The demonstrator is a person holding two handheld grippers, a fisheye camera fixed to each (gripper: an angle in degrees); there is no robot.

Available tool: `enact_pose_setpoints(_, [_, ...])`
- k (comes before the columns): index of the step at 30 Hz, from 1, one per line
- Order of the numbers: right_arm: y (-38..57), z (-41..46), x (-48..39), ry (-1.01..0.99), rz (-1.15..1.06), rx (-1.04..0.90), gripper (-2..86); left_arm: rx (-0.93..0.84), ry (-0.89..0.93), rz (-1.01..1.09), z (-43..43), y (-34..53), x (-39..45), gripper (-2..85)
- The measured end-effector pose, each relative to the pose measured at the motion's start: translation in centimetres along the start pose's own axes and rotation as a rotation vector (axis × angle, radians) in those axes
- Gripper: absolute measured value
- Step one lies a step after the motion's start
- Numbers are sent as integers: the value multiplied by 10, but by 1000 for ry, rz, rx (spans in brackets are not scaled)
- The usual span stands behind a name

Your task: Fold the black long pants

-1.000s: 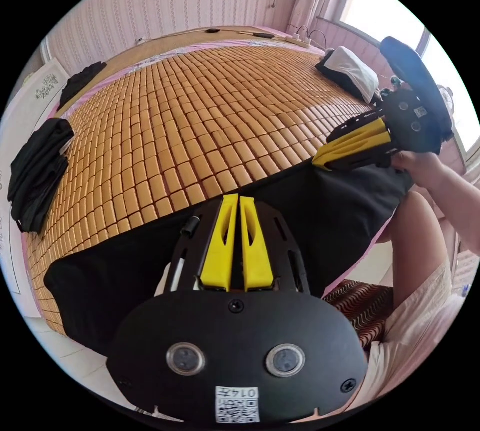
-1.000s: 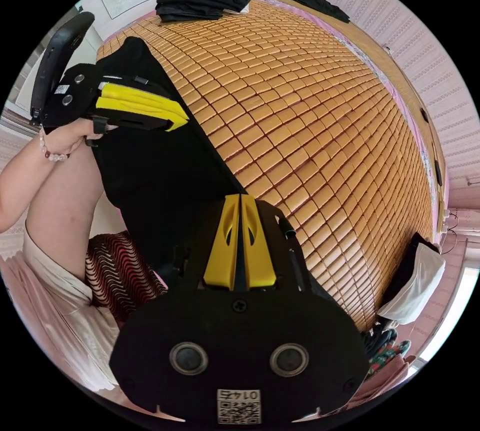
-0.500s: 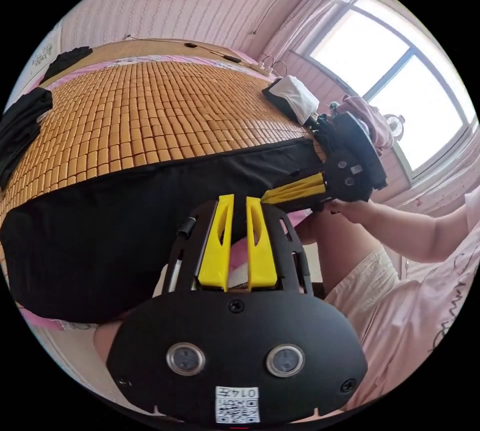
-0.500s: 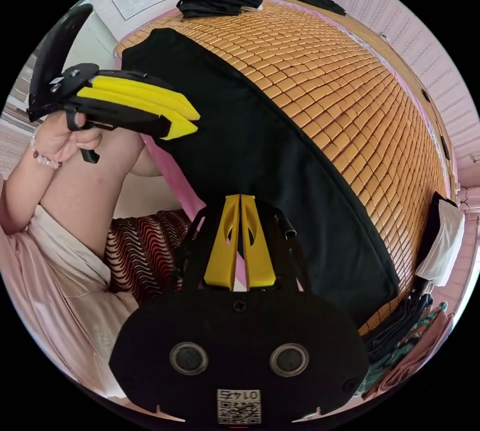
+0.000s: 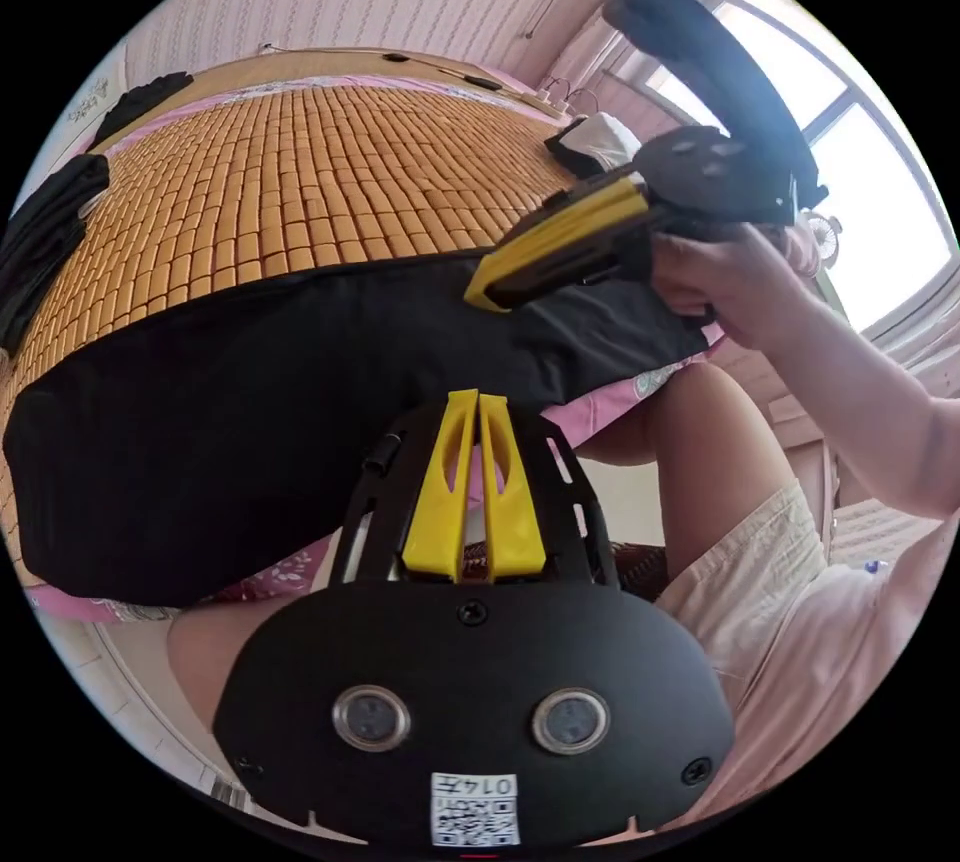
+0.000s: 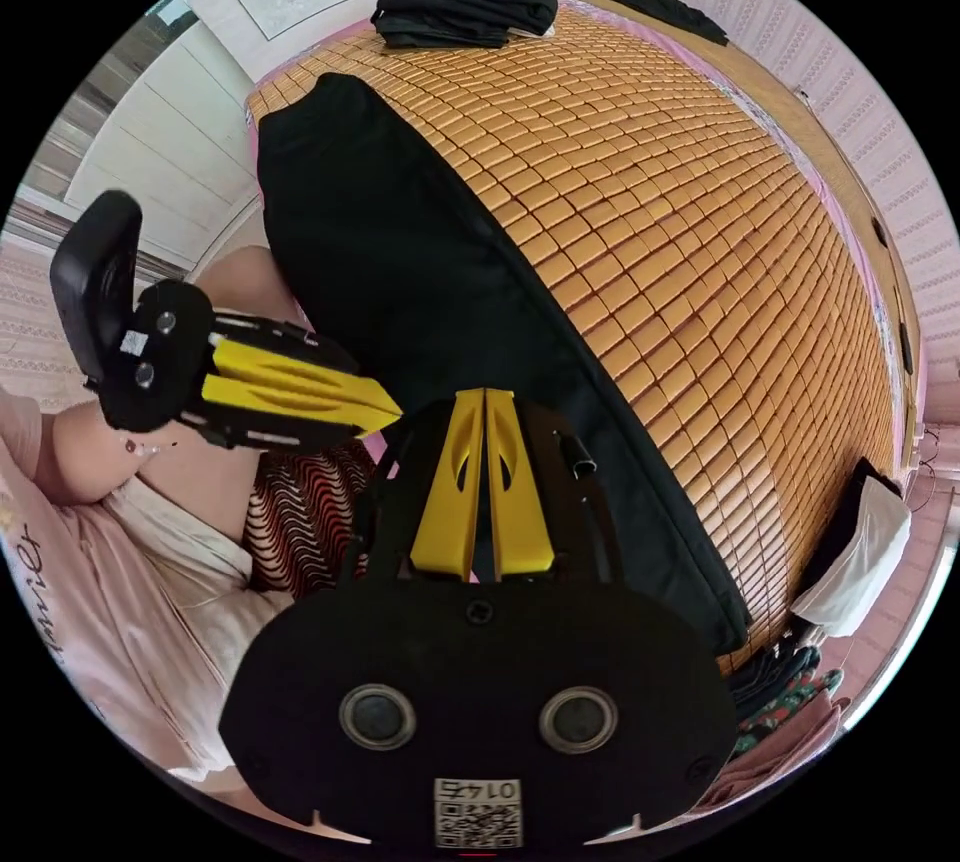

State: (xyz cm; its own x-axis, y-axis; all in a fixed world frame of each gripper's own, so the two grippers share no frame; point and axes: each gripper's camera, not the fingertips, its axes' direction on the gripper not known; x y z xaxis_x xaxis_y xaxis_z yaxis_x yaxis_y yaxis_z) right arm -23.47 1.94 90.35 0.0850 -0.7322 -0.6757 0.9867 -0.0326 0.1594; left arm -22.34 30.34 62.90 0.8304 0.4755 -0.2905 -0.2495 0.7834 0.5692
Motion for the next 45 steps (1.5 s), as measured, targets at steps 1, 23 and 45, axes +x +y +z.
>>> enact_pose_setpoints(1, [-18, 5, -3, 21, -19, -10, -5, -39, -71, 12, 7, 1, 2, -9])
enact_pose_setpoints(23, [-134, 71, -42, 232, -340, -445, -6, -61, -128, 132, 26, 21, 38, -10])
enact_pose_setpoints(45, [-2, -3, -19, 427, -156, -302, -8, 88, -215, 151, 24, 59, 57, -10])
